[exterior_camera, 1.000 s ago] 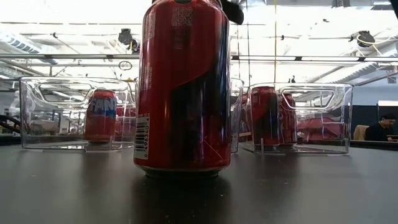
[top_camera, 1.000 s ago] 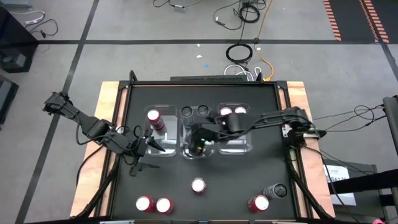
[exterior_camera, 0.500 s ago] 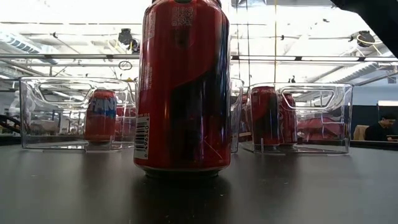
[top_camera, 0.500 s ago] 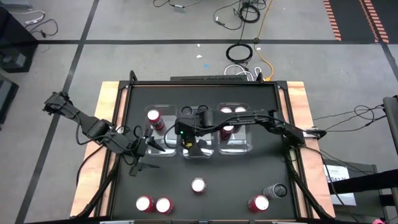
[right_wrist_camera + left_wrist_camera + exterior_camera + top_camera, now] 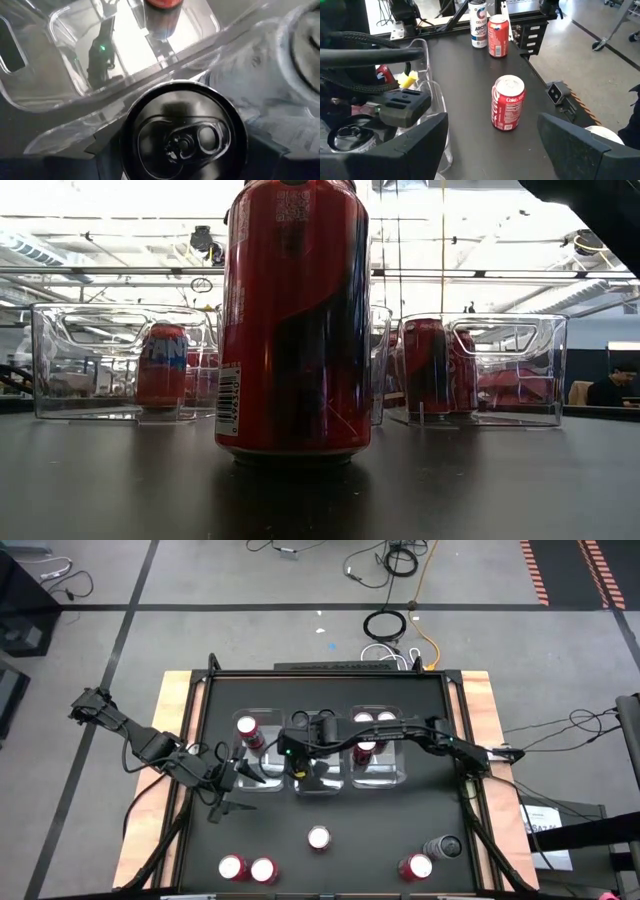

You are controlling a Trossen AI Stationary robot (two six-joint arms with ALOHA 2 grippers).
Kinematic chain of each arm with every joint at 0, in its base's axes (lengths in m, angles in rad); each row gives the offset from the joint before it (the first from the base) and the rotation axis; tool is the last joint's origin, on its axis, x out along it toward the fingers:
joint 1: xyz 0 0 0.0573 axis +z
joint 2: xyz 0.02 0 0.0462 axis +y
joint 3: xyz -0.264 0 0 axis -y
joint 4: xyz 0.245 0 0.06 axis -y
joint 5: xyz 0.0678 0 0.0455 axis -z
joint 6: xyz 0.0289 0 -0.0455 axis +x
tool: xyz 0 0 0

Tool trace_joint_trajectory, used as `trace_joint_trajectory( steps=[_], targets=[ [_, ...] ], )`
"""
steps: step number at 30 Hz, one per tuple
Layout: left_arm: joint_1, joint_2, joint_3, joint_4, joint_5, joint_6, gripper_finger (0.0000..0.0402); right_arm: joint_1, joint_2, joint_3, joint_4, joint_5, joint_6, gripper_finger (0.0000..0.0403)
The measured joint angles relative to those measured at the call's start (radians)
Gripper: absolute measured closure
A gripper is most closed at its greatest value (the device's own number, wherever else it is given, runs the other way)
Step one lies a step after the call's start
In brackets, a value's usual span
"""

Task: Sort soda cans
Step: Put the left white soda can into the middle transparent bin

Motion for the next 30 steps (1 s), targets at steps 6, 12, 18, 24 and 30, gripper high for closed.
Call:
trace_joint_trajectory(
  steps=[6, 12, 18, 24, 30],
  targets=[
    [0.000, 0.000, 0.000, 0.000, 0.000, -0.001, 0.0085, -0.001, -0.002, -0.001, 0.007, 0.010, -0.019, 0.0113],
    [0.000, 0.000, 0.000, 0.000, 0.000, -0.001, 0.0085, -0.007, -0.012, -0.001, 0.000, 0.009, -0.020, 0.0115],
    [0.000, 0.000, 0.000, 0.001, 0.000, -0.002, 0.0085, -0.007, -0.037, -0.003, -0.015, 0.010, -0.023, 0.0115],
    [0.000, 0.000, 0.000, 0.002, 0.000, -0.002, 0.0085, -0.007, -0.074, -0.003, -0.015, 0.016, -0.018, 0.0115],
    [0.000, 0.000, 0.000, 0.002, 0.000, -0.002, 0.0085, -0.007, -0.133, -0.002, -0.069, 0.023, 0.013, 0.0115]
  ],
)
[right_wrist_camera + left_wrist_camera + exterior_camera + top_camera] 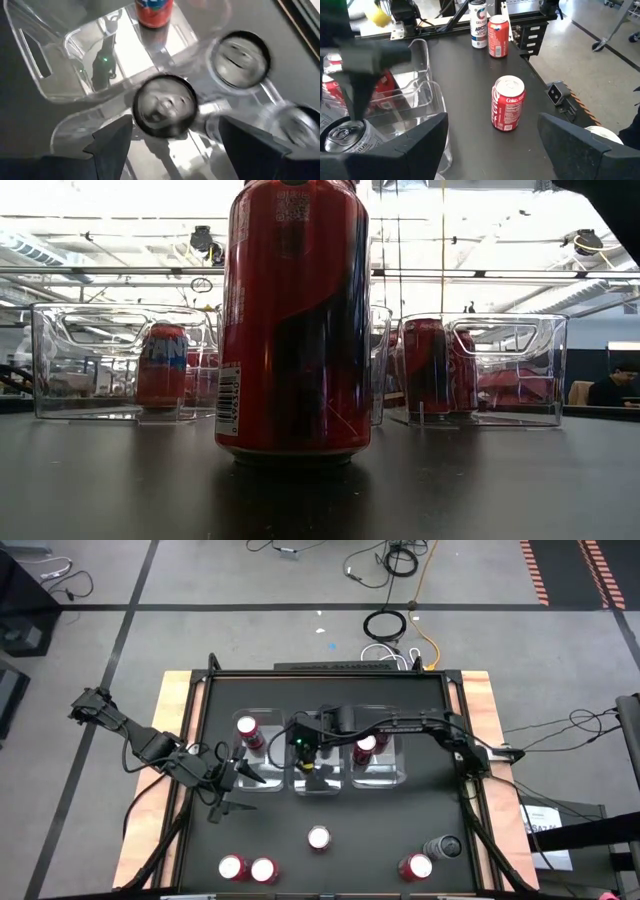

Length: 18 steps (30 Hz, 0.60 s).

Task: Sort soda cans
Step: Put the left white soda can into the middle transparent bin, then put the white soda can into the middle transparent bin

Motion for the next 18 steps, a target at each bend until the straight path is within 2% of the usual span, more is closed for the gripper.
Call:
trace_joint_trajectory(
  steps=[5, 10, 14, 18],
  targets=[
    [0.000, 0.000, 0.000, 0.003, -0.009, 0.000, 0.0085, 0.021, -0.082, 0.000, -0.141, 0.102, 0.116, 0.0115],
    [0.000, 0.000, 0.000, 0.003, -0.031, 0.000, 0.0085, 0.087, -0.188, 0.000, -0.322, 0.165, 0.330, 0.0115],
    [0.000, 0.000, 0.000, 0.003, -0.106, 0.001, 0.0085, 0.179, -0.254, 0.000, -0.435, 0.236, 0.563, 0.0115],
    [0.000, 0.000, 0.000, 0.007, -0.223, 0.001, 0.0085, 0.293, -0.313, -0.053, -0.433, 0.248, 0.755, 0.0115]
  ],
)
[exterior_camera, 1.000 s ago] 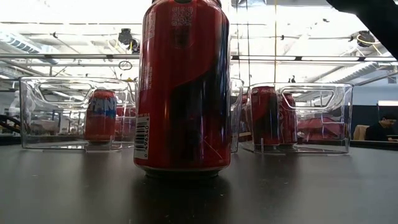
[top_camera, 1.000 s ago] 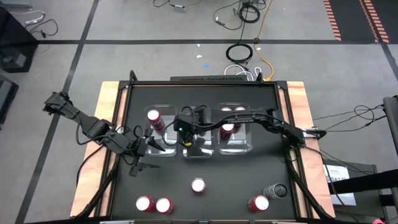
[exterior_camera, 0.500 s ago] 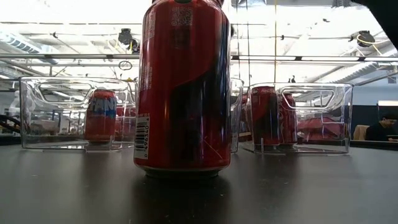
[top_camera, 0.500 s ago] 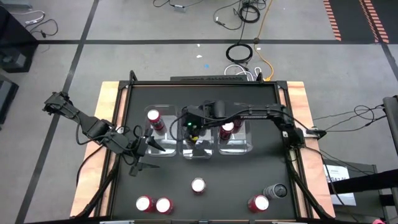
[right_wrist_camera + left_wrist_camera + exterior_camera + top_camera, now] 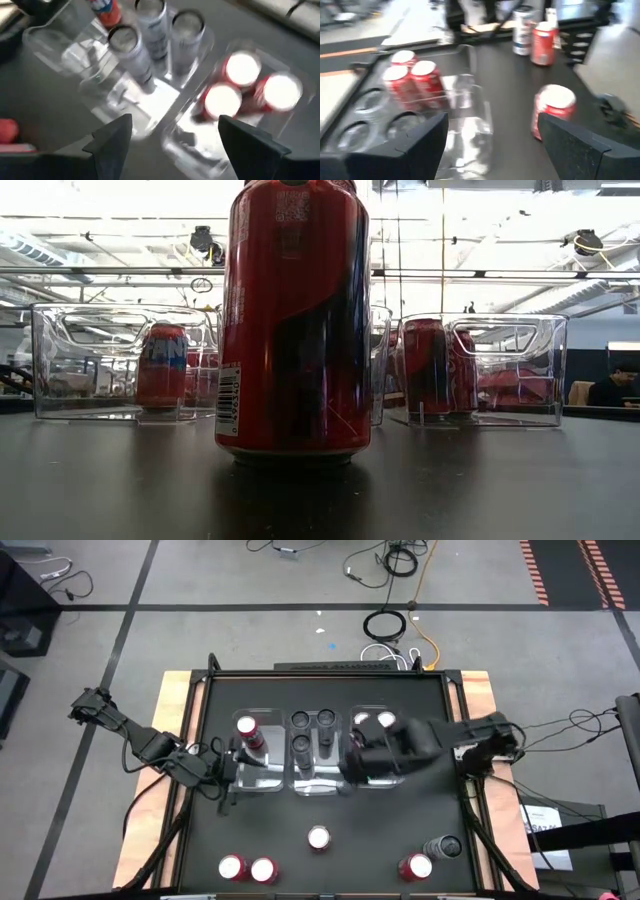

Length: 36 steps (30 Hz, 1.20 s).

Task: Sort soda cans
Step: Put the white soda can into the middle transparent bin

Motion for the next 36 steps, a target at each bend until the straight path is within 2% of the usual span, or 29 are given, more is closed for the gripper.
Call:
trace_joint_trajectory(
  steps=[4, 7, 13, 19, 25, 33, 36],
  targets=[
    [0.000, 0.000, 0.000, 0.032, -0.112, -0.001, 0.0085, 0.118, -0.034, -0.100, 0.000, -0.008, 0.220, 0.0115],
    [0.006, 0.000, 0.000, 0.070, -0.171, -0.001, 0.0085, 0.202, -0.063, -0.198, 0.000, -0.062, 0.400, 0.0115],
    [0.039, 0.000, 0.000, 0.104, -0.181, -0.002, 0.0085, 0.369, -0.127, -0.373, 0.000, -0.220, 0.778, 0.0115],
    [0.060, 0.000, 0.000, 0.104, -0.181, -0.002, 0.0085, 0.530, -0.193, -0.460, -0.002, -0.327, 1.084, 0.0115],
    [0.066, 0.000, 0.000, 0.104, -0.181, -0.003, 0.0085, 0.598, -0.212, -0.495, 0.000, -0.445, 1.122, 0.0115],
    [0.066, 0.000, 0.000, 0.103, -0.181, -0.004, 0.0085, 0.664, -0.211, -0.525, 0.000, -0.476, 1.115, 0.0115],
    [0.066, 0.000, 0.000, 0.103, -0.181, -0.055, 0.0085, 0.677, -0.211, -0.544, 0.011, -0.495, 1.118, 0.0115]
  ],
)
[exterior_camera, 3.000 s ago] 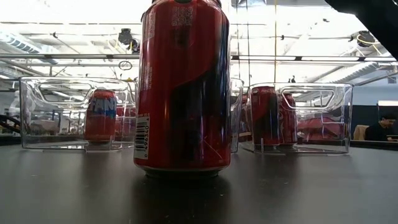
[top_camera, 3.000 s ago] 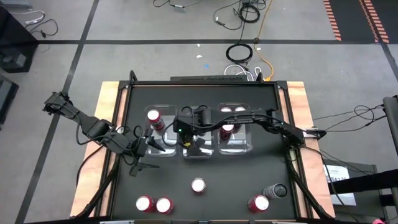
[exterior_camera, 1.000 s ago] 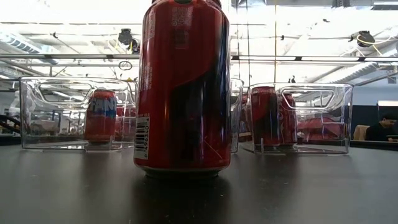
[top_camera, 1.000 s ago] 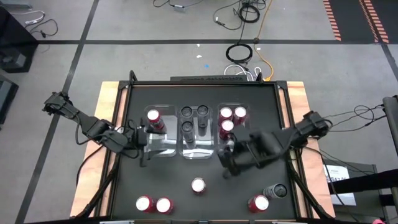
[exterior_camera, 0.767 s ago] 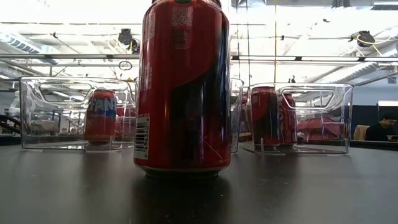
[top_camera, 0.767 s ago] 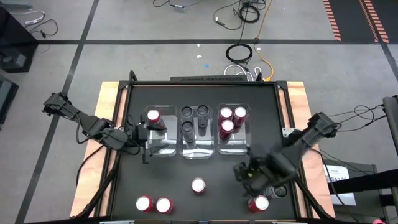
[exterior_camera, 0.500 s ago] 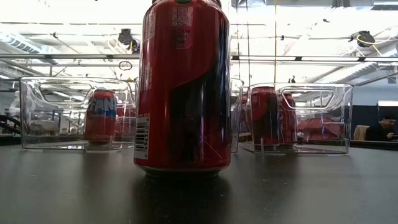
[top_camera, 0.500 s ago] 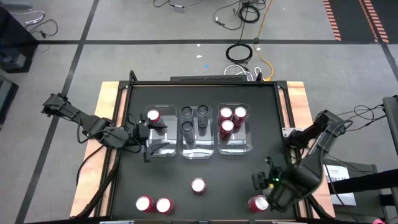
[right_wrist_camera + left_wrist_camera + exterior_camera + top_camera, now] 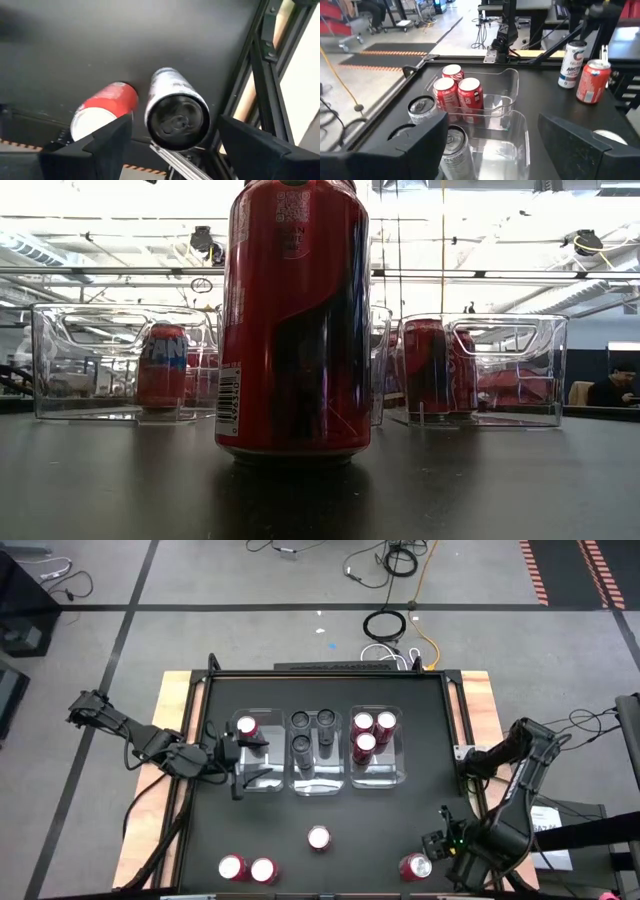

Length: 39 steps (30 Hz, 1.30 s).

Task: Sort soda cans
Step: Put the white soda can into the middle transparent bin

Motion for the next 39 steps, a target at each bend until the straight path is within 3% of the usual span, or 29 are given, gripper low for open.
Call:
trace_joint_trajectory(
  steps=[32, 39],
  targets=[
    [0.000, 0.000, 0.000, 0.001, 0.001, -0.090, 0.0085, 0.048, -0.001, -0.242, 0.275, -0.015, -0.018, 0.0115],
    [0.000, 0.000, 0.000, 0.001, 0.001, -0.090, 0.0085, 0.048, -0.002, -0.248, 0.279, -0.029, -0.016, 0.0150]
  ],
)
